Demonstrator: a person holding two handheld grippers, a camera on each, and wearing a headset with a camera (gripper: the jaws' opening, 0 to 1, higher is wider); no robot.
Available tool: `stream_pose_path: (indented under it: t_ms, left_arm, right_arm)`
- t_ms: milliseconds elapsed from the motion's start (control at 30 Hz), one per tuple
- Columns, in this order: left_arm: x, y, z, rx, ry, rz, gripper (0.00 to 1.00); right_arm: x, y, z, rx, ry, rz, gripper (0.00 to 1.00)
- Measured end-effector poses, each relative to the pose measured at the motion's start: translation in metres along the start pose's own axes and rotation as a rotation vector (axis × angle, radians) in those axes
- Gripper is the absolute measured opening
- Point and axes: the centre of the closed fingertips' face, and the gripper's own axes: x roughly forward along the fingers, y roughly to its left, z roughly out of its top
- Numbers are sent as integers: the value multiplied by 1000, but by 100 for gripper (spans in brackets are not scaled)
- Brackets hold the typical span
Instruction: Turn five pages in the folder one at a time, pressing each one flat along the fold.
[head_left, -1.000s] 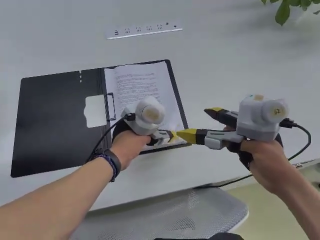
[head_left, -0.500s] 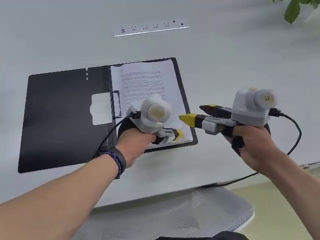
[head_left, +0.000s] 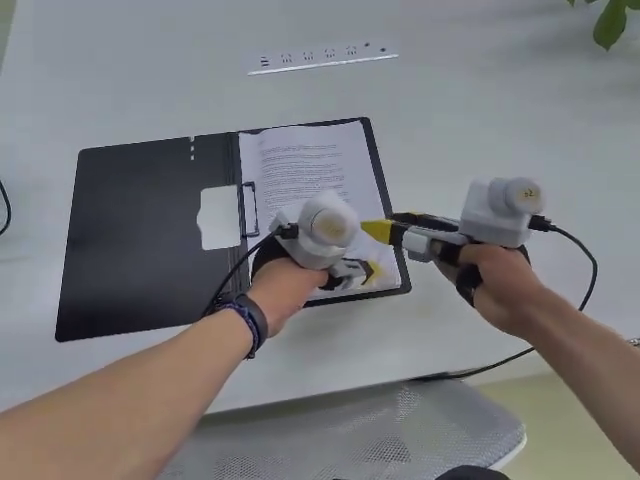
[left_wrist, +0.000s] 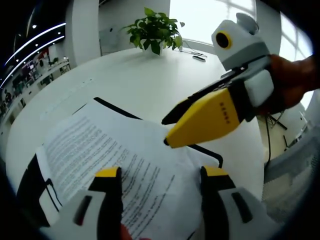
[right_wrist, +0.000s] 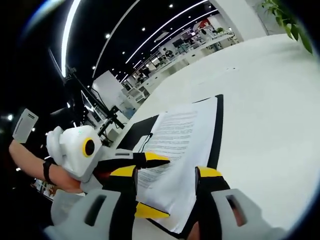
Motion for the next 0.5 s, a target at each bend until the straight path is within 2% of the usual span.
stream_pose_path:
  t_ms: [233,367,500]
  left_arm:
    - [0,-1,1,-8,-2,-5,65]
    - [-2,-5,1,-7,9,-35,70]
    - [-8,-6,3,-14,2,-37,71]
  right_arm:
    - [4,-4,-8,51,5,3,35]
    - [4,-1,-10,51,-10,11,23]
    - [2,2,-9,63,-35,13,15]
